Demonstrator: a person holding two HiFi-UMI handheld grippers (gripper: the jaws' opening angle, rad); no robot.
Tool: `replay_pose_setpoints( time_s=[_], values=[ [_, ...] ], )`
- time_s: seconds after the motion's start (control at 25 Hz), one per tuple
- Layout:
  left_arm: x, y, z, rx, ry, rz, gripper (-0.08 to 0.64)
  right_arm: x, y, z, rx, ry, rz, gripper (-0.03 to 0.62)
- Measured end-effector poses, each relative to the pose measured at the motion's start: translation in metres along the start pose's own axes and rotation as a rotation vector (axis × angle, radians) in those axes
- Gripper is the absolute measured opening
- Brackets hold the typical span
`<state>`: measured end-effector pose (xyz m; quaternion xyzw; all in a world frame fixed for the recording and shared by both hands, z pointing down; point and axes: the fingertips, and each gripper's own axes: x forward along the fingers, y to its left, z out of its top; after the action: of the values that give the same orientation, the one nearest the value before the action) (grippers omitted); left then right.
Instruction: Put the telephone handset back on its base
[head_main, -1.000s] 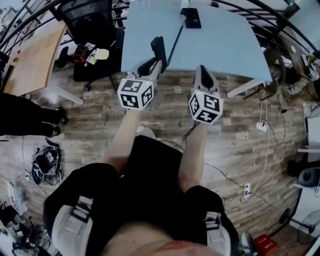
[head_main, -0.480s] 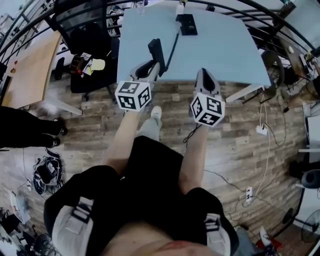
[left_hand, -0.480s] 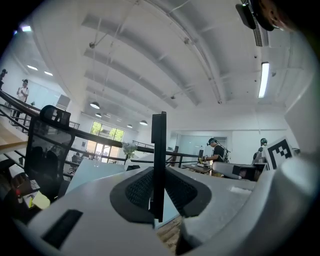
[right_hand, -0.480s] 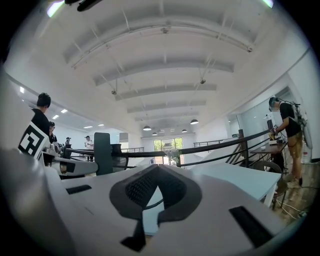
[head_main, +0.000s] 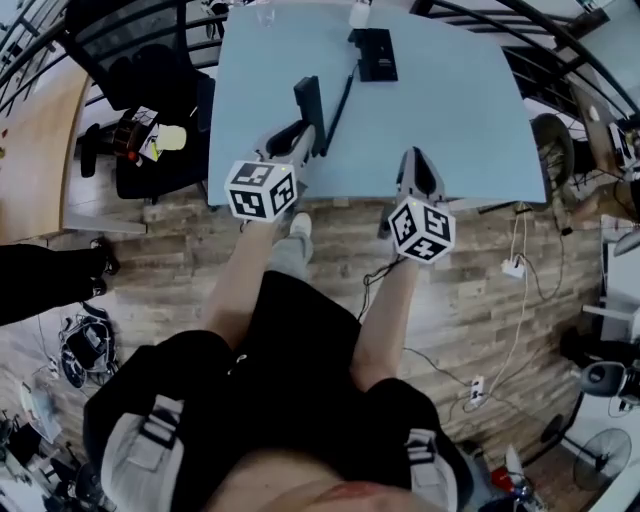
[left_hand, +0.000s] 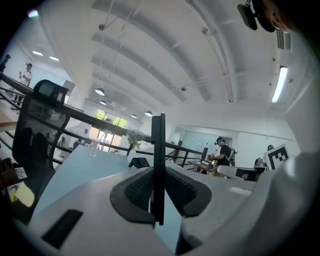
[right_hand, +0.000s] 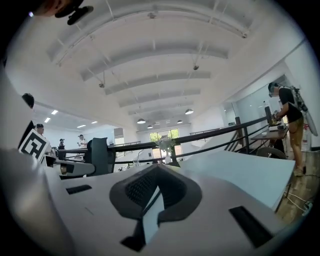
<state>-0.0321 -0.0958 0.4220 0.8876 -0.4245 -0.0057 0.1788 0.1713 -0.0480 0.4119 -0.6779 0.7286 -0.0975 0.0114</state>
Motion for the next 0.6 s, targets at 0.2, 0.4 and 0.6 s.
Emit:
replay_pose_setpoints(
  time_s=[0.2,0.4,0.6],
  values=[
    [0.081,0.046,0.005,-0.053,0.039,-0.021,0.064,0.1,0.014,-0.015,-0.03,0.096,0.074,-0.006],
    [0.14,0.085,0.0,-0.118,0.066,-0.054,0.064,0.171,0.015,-0.036,-0.042,0.184,0.088,-0.006],
    [0.168,0.105,0.0,-0.161,0.083,-0.077,0.064,0.203,0.014,-0.036,-0.059,0.203,0.096,-0.006]
  ],
)
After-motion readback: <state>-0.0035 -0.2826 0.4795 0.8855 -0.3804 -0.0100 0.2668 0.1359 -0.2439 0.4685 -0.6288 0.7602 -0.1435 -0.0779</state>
